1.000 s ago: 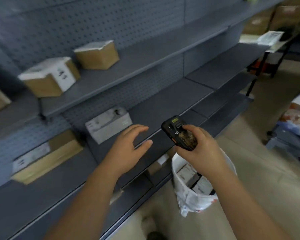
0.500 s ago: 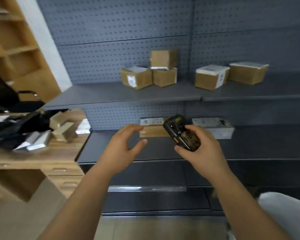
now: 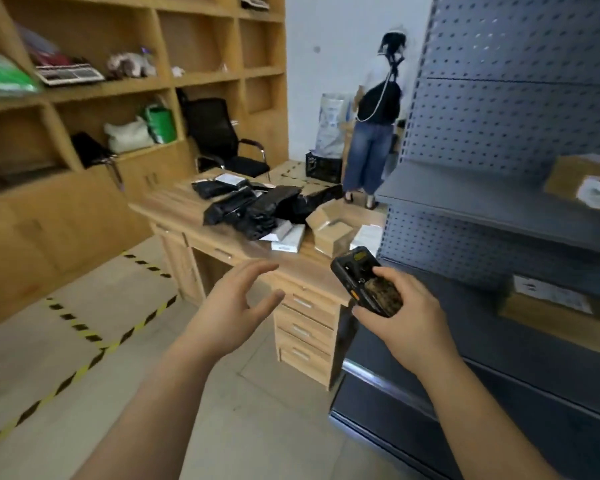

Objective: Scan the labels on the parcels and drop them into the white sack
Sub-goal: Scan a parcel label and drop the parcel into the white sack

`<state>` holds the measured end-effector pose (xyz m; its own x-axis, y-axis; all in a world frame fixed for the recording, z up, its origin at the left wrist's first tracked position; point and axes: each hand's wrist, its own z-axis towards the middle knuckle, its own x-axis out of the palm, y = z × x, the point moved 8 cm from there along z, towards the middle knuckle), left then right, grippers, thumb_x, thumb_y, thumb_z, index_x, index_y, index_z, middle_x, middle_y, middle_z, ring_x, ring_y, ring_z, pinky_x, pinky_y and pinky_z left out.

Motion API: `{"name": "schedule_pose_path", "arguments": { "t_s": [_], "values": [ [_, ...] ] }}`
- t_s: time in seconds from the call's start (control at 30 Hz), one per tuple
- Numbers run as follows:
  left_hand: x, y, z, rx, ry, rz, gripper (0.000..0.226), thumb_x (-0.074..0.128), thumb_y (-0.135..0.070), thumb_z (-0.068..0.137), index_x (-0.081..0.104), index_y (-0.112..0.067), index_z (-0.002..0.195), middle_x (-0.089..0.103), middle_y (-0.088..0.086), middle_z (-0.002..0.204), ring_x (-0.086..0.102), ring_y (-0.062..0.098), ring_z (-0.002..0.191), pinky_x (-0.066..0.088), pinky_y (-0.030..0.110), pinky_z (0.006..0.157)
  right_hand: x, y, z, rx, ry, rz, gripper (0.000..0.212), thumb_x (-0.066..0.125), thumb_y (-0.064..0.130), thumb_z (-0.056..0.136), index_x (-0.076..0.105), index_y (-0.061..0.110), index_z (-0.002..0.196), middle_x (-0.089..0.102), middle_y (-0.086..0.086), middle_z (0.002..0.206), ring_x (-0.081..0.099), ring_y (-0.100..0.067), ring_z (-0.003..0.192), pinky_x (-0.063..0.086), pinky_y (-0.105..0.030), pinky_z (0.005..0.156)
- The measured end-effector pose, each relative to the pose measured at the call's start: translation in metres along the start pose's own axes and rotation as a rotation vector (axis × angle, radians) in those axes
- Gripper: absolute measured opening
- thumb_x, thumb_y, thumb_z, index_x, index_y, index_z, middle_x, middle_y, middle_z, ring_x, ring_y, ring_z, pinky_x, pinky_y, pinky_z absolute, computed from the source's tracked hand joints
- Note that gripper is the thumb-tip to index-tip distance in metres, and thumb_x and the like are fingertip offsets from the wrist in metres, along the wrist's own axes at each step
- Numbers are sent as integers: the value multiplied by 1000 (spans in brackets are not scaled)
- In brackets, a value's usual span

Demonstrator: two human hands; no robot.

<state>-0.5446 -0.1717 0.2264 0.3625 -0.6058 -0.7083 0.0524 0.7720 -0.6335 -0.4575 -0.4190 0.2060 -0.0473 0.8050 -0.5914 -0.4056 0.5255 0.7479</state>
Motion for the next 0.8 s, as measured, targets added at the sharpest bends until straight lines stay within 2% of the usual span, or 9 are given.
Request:
{"name": "schedule_pose_path", "arguments": {
  "t_s": [0.07,0.13,0.2,0.27,0.33,0.53,0.63,0.73,0.8],
  "values": [
    [-25,38,1,-73,-36,13,43,63,-39,91,55,-29,132,52,-18,131,46,-8,112,35,7,96,42,21,25,-42,52,-10,64,85,35,71,57,38,128,56,14,117,54,-9,105,49,-30,88],
    [-43,74,3,-144,-85,22,41,63,-36,92,54,-30,132,49,-22,127,41,-12,104,31,0,87,83,38,47,-92,91,-8,63,86,36,71,57,36,128,57,14,115,54,-9,103,50,-27,85],
    [-56,110,6,-218,-116,30,42,62,-38,93,53,-30,133,50,-21,128,43,-7,108,35,9,94,122,52,69,-137,128,-9,62,87,34,72,58,34,127,55,16,108,52,-7,99,44,-20,78],
    [-67,143,14,-271,-132,51,43,61,-43,92,54,-32,133,53,-18,133,47,-1,120,40,26,106,160,62,93,-156,168,10,61,87,35,72,58,34,126,53,23,100,52,-7,96,42,-21,78],
    [-81,174,28,-320,-153,60,41,61,-45,91,55,-35,131,56,-16,134,49,4,125,42,36,108,197,70,120,-176,195,45,61,87,35,71,60,34,125,54,27,97,54,-5,95,44,-22,80],
    [-130,233,111,-388,-204,114,40,62,-40,93,56,-28,131,56,-15,126,49,2,115,42,29,102,271,97,219,-221,208,127,65,88,36,69,60,29,128,62,12,114,58,-8,105,50,-27,92],
    [-143,254,159,-393,-221,136,40,61,-39,93,55,-30,132,53,-20,122,47,0,112,40,25,99,290,110,269,-261,204,130,64,87,32,71,61,26,129,57,12,115,48,1,104,42,-19,89],
    [-138,276,201,-383,-211,119,39,61,-40,93,55,-31,131,55,-20,126,48,-1,114,41,25,100,306,110,307,-256,187,99,62,86,34,72,60,26,128,56,13,118,47,0,107,36,-12,85],
    [-130,289,224,-368,-198,101,39,61,-40,93,56,-31,130,56,-19,126,48,-3,113,41,25,99,316,104,327,-228,175,109,60,85,36,72,61,27,127,56,14,117,50,-2,108,36,-15,87]
  ]
}}
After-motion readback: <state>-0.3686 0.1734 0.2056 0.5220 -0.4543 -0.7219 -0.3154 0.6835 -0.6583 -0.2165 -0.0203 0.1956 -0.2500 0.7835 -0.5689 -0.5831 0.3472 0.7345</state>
